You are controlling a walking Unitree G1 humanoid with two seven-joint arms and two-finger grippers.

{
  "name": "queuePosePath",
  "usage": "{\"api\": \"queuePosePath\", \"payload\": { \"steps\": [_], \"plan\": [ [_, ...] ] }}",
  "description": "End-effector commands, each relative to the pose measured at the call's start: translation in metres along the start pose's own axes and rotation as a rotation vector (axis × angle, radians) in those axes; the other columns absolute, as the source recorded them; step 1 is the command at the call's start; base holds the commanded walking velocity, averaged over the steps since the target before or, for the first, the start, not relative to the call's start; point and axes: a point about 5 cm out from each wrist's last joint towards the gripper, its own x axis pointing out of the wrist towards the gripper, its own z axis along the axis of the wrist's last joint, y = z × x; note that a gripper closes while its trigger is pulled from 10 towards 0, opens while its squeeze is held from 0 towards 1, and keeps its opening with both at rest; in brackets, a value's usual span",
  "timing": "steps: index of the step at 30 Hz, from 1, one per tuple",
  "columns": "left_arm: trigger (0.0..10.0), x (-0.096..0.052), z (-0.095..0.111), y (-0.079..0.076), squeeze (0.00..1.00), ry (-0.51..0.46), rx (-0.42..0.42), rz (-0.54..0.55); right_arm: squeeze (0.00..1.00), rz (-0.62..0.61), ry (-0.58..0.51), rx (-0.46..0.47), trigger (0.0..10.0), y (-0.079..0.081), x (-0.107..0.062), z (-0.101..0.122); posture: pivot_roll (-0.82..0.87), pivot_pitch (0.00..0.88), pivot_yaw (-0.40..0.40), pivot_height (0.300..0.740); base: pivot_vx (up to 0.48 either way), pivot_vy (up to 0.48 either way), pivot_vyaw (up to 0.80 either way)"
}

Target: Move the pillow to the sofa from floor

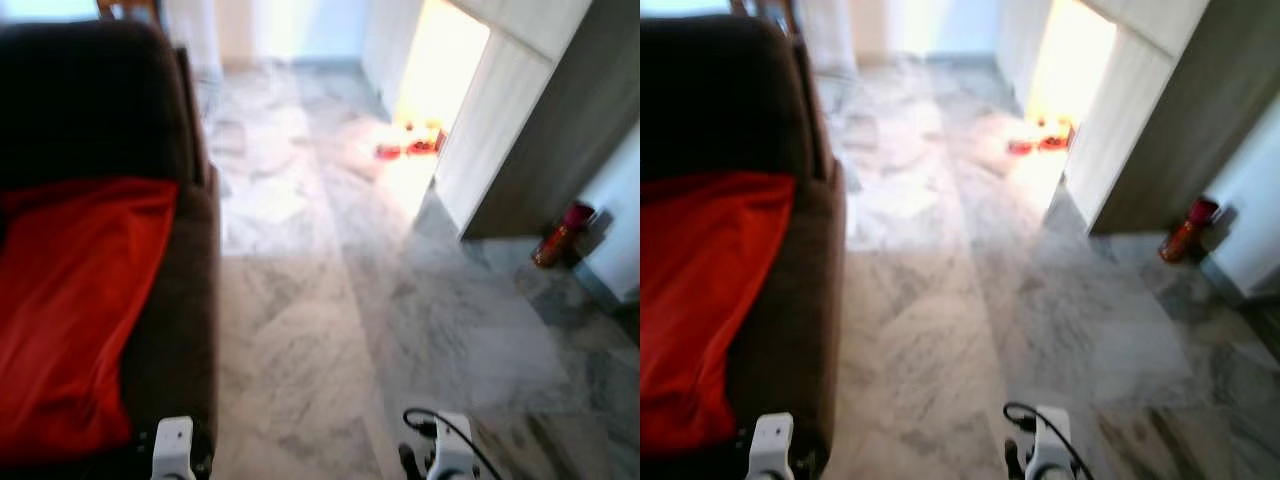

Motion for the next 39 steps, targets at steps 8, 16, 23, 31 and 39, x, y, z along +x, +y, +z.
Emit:
{"api": "queuePosePath", "payload": {
  "steps": [8,16,23,31,39],
  "plan": [
    [10.0,0.002,0.002,-0.018,0.00,0.007,0.007,-0.045,0.00,-0.042,0.021,0.000,10.0,-0.016,-0.002,-0.005,0.13,0.071,-0.047,0.740,0.250,0.000,-0.69],
    [10.0,0.001,-0.001,-0.015,0.00,0.015,0.010,-0.042,0.00,-0.040,0.020,-0.004,10.0,-0.016,-0.002,-0.005,0.13,0.075,-0.049,0.740,0.249,0.000,-0.66],
    [10.0,0.000,-0.002,-0.001,0.00,0.033,0.007,-0.019,0.00,-0.038,0.017,-0.005,10.0,-0.015,-0.002,-0.004,0.13,0.076,-0.049,0.740,0.000,0.000,-0.64],
    [10.0,0.002,0.002,-0.003,0.00,0.042,0.014,-0.017,0.00,-0.044,0.008,-0.001,10.0,-0.015,-0.002,-0.003,0.13,0.078,-0.048,0.740,0.000,0.000,-0.08],
    [10.0,0.006,0.023,-0.006,0.00,0.014,0.024,-0.009,0.00,-0.039,0.003,-0.010,10.0,-0.014,-0.002,-0.002,0.13,0.080,-0.046,0.740,0.000,0.000,0.00]
  ]
}}
